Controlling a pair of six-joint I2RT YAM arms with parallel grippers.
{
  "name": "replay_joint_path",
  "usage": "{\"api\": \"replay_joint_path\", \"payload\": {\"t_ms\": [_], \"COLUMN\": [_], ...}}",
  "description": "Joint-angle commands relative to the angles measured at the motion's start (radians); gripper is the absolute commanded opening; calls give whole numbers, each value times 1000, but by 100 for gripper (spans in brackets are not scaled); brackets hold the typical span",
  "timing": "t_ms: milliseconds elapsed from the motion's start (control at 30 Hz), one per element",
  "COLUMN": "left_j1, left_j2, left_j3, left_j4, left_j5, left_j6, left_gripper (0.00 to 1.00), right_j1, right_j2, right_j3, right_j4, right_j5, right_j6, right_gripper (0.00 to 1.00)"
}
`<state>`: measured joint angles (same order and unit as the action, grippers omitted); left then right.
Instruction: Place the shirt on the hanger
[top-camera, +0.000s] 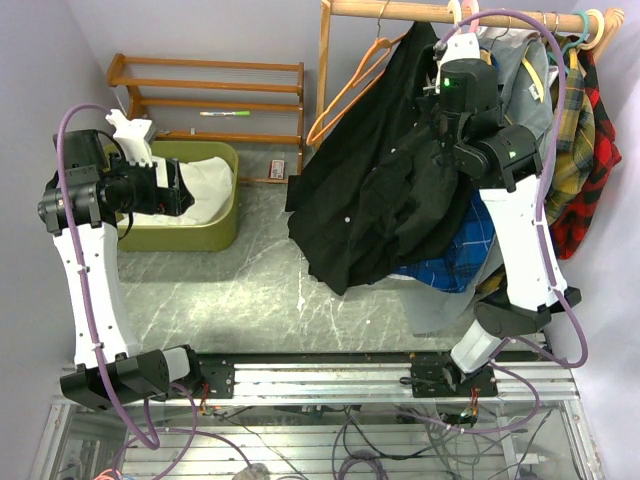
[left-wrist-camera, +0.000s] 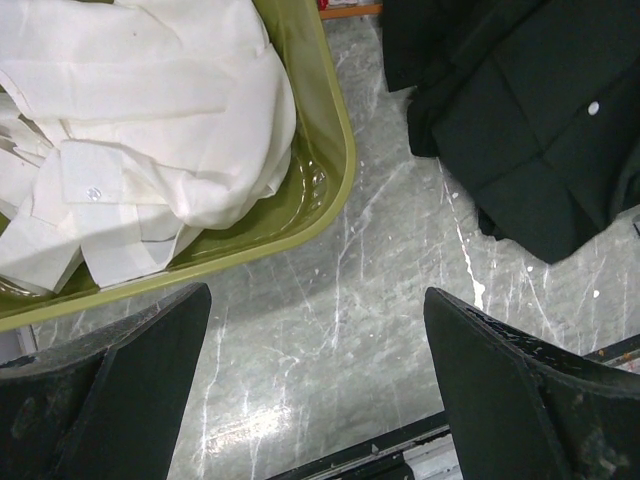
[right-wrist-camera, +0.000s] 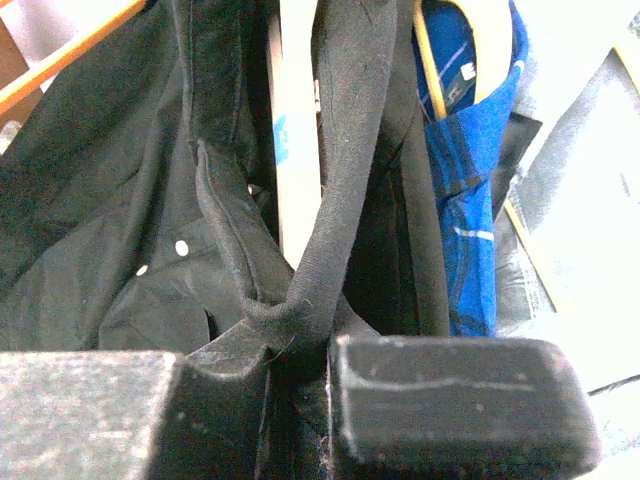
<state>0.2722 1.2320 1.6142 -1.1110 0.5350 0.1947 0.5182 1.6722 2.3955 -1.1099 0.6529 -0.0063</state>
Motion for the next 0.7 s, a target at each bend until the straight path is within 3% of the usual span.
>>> {"api": "replay_joint_path", "payload": {"t_ms": [0, 233, 667], "left_j1": [4, 3, 2], "left_j2": [-5, -12, -12], "left_j3": [-5, -16, -18], "left_j4": [16, 17, 12], "left_j5": [42, 43, 62], "left_j6": [5, 7, 10], "left_gripper": [99, 99, 99], "right_j1": [-2, -48, -151], "right_j2": [-6, 56, 60], "right_j3": [13, 68, 24], "right_j4": [148, 166, 285], "right_j5": [78, 7, -184], "right_j6": [-34, -55, -89], "right_gripper": [0, 0, 0]}}
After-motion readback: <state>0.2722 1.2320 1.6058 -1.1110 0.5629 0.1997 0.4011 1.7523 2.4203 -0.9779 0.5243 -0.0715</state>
